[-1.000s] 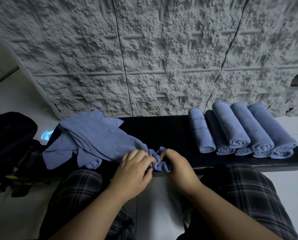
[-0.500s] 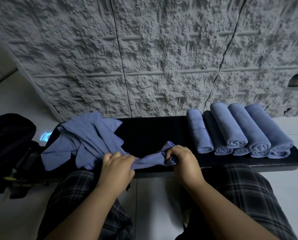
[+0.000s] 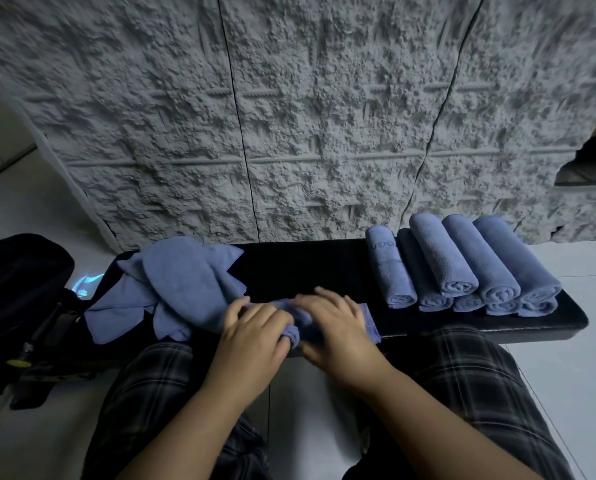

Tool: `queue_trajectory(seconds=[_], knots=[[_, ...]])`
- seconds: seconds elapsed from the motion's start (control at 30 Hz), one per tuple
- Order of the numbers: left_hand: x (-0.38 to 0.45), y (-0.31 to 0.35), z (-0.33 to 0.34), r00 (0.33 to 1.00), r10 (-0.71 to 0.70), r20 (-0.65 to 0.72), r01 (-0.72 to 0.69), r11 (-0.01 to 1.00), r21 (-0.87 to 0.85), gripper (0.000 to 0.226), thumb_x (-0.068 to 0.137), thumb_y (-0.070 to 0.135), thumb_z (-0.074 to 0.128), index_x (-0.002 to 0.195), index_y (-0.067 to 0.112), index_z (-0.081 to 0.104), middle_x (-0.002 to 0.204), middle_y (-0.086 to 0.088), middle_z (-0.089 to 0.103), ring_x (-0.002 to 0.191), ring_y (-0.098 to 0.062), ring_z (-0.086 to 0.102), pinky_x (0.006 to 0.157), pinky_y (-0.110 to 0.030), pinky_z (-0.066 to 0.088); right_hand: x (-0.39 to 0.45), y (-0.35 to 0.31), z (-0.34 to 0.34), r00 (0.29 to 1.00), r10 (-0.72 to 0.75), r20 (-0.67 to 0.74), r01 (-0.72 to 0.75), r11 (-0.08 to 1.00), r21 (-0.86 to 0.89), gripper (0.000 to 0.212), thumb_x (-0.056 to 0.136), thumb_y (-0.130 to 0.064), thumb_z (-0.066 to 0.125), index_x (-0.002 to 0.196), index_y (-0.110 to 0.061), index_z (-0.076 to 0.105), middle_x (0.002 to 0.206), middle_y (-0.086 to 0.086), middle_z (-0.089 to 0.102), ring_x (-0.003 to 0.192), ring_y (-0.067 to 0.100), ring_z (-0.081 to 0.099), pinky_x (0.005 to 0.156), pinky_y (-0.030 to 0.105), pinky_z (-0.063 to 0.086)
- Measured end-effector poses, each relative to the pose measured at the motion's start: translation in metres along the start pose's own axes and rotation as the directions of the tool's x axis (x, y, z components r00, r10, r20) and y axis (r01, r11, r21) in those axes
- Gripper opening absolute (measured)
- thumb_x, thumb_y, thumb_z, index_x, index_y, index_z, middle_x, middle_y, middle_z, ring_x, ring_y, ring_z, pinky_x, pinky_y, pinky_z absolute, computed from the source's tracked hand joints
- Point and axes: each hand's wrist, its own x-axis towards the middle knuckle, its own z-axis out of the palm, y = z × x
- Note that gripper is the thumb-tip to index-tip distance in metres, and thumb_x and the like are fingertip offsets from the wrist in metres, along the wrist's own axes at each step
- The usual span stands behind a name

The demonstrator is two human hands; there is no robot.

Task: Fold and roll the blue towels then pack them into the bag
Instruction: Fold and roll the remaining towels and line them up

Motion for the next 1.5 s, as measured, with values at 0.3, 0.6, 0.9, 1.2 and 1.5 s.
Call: queue_trajectory(seconds=[0.3,0.6,0.9,1.2,1.5], knots=[[0.011,0.012,-0.037,0.999,-0.012,0.034,0.011,1.000,0.029,0.005,0.072,0.026,0.045,0.076,0.024,0.046,0.069,0.008,0.046,0.065,-0.016,0.049,0.067,-0.028,0.028,-0.010,-0.033,-0.018,0.998,0.013,-0.059,0.002,0.969,0.247,0.023,0.078,-0.037,0.056,0.094,-0.021,0.052,0.089,-0.008,0.058,0.081,0.009,0.054,0.075,0.028,0.045],[0.034,0.026,-0.114,0.968,0.007,0.251,-0.010,1.000,0.012,0.013,0.090,0.021,0.052,0.087,0.023,0.039,0.064,0.003,0.043,0.069,-0.025,0.045,0.066,-0.033,0.022,-0.013,-0.073,-0.087,0.982,0.008,-0.189,0.016,0.992,0.125,0.034,0.090,-0.013,0.053,0.067,-0.020,0.029,0.059,-0.002,0.037,0.054,0.011,0.031,0.052,0.031,0.021],[0.046,-0.008,-0.203,0.925,-0.202,0.321,0.220,0.975,-0.021,0.018,0.077,0.015,0.059,0.082,0.030,0.052,0.060,0.007,0.049,0.063,-0.017,0.050,0.060,-0.032,0.040,-0.007,-0.087,-0.180,0.832,0.360,-0.422,-0.180,0.895,0.408,0.031,0.091,-0.004,0.040,0.069,-0.016,0.023,0.064,0.003,0.022,0.058,0.016,0.017,0.055,0.032,0.014],[0.059,-0.014,-0.228,0.787,-0.610,0.090,0.610,0.746,-0.267,0.033,0.091,0.021,0.053,0.061,0.015,0.040,0.056,-0.005,0.046,0.059,-0.023,0.046,0.056,-0.031,0.031,-0.018,-0.110,-0.208,0.779,0.518,-0.355,-0.146,0.699,0.700,0.026,0.091,-0.007,0.038,0.111,-0.017,0.052,0.079,0.006,0.054,0.062,0.019,0.046,0.054,0.026,0.035],[0.093,0.066,-0.270,0.919,-0.374,-0.127,0.243,0.789,-0.564,0.033,0.096,0.030,0.048,0.070,0.011,0.053,0.063,-0.001,0.052,0.059,-0.013,0.045,0.052,-0.024,0.031,-0.043,-0.195,-0.213,0.969,0.036,-0.243,0.108,0.825,0.554,0.058,0.095,-0.003,0.038,0.142,-0.037,0.035,0.047,-0.005,0.040,0.036,0.004,0.035,0.038,0.017,0.036]])
